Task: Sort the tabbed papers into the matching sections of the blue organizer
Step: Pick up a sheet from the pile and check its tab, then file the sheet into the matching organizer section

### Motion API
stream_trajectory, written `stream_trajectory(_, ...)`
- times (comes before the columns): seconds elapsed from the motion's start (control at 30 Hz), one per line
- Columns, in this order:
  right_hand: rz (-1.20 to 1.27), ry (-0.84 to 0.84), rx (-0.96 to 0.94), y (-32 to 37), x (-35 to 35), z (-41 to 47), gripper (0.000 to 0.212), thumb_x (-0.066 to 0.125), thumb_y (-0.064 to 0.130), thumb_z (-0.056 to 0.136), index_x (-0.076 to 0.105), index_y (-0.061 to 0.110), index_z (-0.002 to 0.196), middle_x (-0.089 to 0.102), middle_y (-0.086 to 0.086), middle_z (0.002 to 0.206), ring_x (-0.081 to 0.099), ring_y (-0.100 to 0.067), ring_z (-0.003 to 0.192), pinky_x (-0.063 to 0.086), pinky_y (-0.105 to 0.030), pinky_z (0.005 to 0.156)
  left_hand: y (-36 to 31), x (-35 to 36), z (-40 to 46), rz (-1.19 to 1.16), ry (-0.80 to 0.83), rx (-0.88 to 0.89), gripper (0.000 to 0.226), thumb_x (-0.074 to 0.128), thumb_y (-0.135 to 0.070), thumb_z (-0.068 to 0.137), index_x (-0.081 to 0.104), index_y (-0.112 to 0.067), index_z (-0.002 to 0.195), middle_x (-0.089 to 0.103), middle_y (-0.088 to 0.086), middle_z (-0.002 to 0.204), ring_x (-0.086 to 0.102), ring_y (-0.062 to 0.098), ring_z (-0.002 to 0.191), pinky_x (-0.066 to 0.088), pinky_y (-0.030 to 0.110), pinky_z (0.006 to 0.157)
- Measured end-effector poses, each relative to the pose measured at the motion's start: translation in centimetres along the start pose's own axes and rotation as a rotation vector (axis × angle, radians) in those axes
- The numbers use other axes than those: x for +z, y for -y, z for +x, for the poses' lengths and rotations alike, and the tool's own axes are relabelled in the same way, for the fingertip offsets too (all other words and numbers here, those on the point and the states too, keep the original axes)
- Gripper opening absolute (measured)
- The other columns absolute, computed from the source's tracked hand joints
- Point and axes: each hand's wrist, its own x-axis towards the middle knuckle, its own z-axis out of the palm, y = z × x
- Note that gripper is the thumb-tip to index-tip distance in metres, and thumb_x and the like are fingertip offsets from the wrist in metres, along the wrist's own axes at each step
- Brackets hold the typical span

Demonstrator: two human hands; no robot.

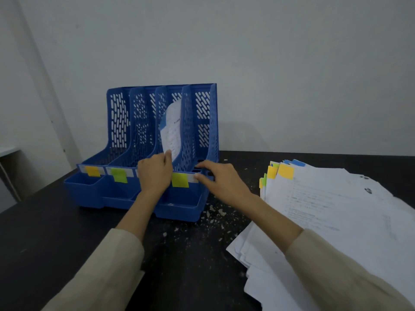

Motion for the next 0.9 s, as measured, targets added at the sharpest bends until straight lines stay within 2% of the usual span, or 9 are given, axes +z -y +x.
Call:
stream_trajectory(0.13,-0.015,-0.060,0.004,-0.1,0.4,0.8,0.021,0.057,0.029,0.093,0.067,0.012,0.101,0.069,-0.009,0.092,0.061,-0.022,0.083,0.051,-0.039,0.074,-0.1,0.2,0.3,0.026,0.029,0.002,0.056,0.034,-0.029,0.102,0.028,-0.015,0.049,0.028,0.004,0.044,0.029,0.021,0.044,0.038,0.042,0.070)
stream_trajectory(0.3,-0.041,-0.068,0.005,-0.2,0.6,1.1,0.021,0.054,0.027,0.095,0.066,0.010,0.099,0.068,-0.010,0.088,0.060,-0.022,0.079,0.049,-0.038,0.075,0.0,0.3,0.6,0.035,0.071,0.015,0.056,0.032,-0.033,0.103,0.029,-0.014,0.050,0.030,0.005,0.047,0.031,0.022,0.047,0.030,0.038,0.067)
stream_trajectory(0.43,-0.048,-0.057,0.002,-0.1,0.4,0.9,0.022,0.053,0.029,0.095,0.066,0.013,0.103,0.068,-0.010,0.091,0.060,-0.023,0.083,0.051,-0.040,0.074,0.2,-0.1,0.2,-0.048,0.037,0.027,0.052,0.039,-0.038,0.099,0.042,-0.012,0.055,0.042,0.007,0.050,0.041,0.025,0.050,0.038,0.038,0.064)
stream_trajectory(0.5,-0.060,-0.045,-0.002,0.0,0.0,0.7,0.028,0.053,0.035,0.094,0.064,0.018,0.114,0.068,-0.008,0.096,0.061,-0.022,0.087,0.051,-0.039,0.075,0.0,-0.4,-0.5,-0.103,-0.032,0.010,0.037,0.046,-0.042,0.096,0.062,-0.009,0.094,0.066,0.011,0.081,0.059,0.028,0.073,0.047,0.044,0.082)
stream_trajectory(0.57,-0.078,-0.040,0.003,0.1,-0.9,0.1,0.036,0.052,0.042,0.093,0.058,0.023,0.124,0.068,-0.010,0.095,0.062,-0.022,0.085,0.052,-0.039,0.075,-0.2,-0.6,-1.1,-0.118,-0.154,0.040,0.050,0.050,-0.044,0.092,0.047,-0.011,0.130,0.061,0.010,0.120,0.058,0.027,0.102,0.043,0.046,0.095)
stream_trajectory(0.63,-0.106,-0.051,0.004,0.1,-2.4,-0.6,0.040,0.051,0.044,0.093,0.054,0.024,0.128,0.069,-0.011,0.094,0.063,-0.023,0.087,0.052,-0.040,0.076,-1.0,-1.0,-1.7,-0.134,-0.335,0.144,0.056,0.053,-0.040,0.087,0.042,-0.008,0.132,0.053,0.010,0.125,0.051,0.025,0.110,0.039,0.042,0.092)
stream_trajectory(0.73,-0.135,-0.093,0.062,-0.5,-5.2,-1.8,0.039,0.054,0.040,0.092,0.056,0.020,0.126,0.069,-0.008,0.105,0.063,-0.021,0.098,0.051,-0.041,0.085,-3.4,-1.3,-2.8,-0.237,-0.495,0.352,0.040,0.055,-0.028,0.088,0.045,-0.006,0.119,0.051,0.016,0.114,0.048,0.027,0.103,0.038,0.036,0.086)
stream_trajectory(0.8,-0.143,-0.101,0.150,-1.2,-7.3,-2.9,0.036,0.056,0.037,0.091,0.059,0.017,0.121,0.068,-0.004,0.111,0.062,-0.018,0.102,0.051,-0.039,0.090,-5.8,-0.8,-3.9,-0.301,-0.424,0.525,0.027,0.052,-0.024,0.091,0.048,-0.007,0.112,0.053,0.015,0.106,0.050,0.025,0.097,0.039,0.035,0.083)
stream_trajectory(0.9,-0.165,-0.123,0.294,-3.3,-10.1,-5.2,0.030,0.059,0.035,0.089,0.064,0.016,0.113,0.069,-0.003,0.104,0.062,-0.019,0.100,0.050,-0.040,0.089,-9.6,1.0,-5.7,-0.331,-0.090,0.714,0.025,0.049,-0.026,0.090,0.056,-0.009,0.106,0.056,0.006,0.102,0.053,0.021,0.091,0.044,0.036,0.078)
